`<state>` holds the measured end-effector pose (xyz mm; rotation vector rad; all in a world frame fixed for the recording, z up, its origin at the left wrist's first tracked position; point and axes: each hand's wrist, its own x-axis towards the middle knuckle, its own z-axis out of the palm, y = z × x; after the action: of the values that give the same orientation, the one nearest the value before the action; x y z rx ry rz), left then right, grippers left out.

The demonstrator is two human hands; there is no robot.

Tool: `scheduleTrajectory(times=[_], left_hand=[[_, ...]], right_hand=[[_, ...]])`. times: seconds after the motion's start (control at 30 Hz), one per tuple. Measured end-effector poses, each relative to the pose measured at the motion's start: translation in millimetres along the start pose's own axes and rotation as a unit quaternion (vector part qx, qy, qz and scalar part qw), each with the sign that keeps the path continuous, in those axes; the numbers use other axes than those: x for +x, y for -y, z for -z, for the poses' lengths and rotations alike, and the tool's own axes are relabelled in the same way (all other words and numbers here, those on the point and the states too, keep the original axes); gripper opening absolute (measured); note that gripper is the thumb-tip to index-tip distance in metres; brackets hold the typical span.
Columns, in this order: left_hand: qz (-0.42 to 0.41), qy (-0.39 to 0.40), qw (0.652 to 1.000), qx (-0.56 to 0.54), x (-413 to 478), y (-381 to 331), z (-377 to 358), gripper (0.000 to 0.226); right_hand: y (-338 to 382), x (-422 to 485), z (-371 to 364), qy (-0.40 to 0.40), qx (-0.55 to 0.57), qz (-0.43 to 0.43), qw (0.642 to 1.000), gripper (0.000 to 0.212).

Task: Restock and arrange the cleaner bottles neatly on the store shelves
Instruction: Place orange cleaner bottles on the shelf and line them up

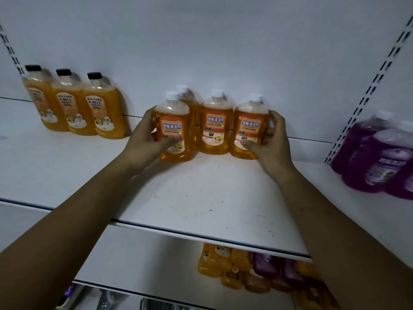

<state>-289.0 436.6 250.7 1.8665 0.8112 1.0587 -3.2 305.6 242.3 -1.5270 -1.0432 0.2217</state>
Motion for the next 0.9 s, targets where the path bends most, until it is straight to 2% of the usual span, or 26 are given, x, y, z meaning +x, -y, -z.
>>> scheduleTrajectory(times=[0.13,0.23,0.3,0.37,0.47,0.6,0.8,0.9], left_hand=[[0.007,-0.005,1.000,0.013,-0.2,-1.1,-2.5,0.081],[0.025,-0.006,0.999,0.026,-1.5,-8.0,-1.0,0.096],[0.030,-0.035,0.995,0.084,-5.9,-17.4,3.2,0.108],[-0.003,-0.083,0.984,0.159,-17.5,-34.2,9.3,0.111],[-0.093,-0.104,0.966,0.220,-52.4,-65.9,10.6,0.099],[-0.209,-0.053,0.942,0.256,-121.4,-92.4,-17.2,0.078],[-0.255,0.040,0.926,0.275,-208.3,-101.9,-83.3,0.056],[-0.242,0.092,0.934,0.245,-240.1,-94.4,-122.2,0.043]], right_hand=[[0.0,-0.2,-0.1,0.002,-0.013,-0.009,1.000,0.089],[8.3,-3.7,6.7,-0.027,-0.048,-0.022,0.998,0.089],[19.5,-8.1,19.4,-0.054,-0.093,-0.014,0.994,0.087],[35.8,-15.6,37.7,-0.056,-0.135,0.025,0.989,0.079],[63.3,-44.9,71.3,-0.046,-0.187,0.091,0.977,0.065],[76.6,-124.6,122.8,-0.020,-0.201,0.165,0.965,0.050],[32.8,-228.5,192.7,0.024,-0.271,0.150,0.951,0.044],[1.3,-259.3,222.7,0.034,-0.262,0.143,0.954,0.039]])
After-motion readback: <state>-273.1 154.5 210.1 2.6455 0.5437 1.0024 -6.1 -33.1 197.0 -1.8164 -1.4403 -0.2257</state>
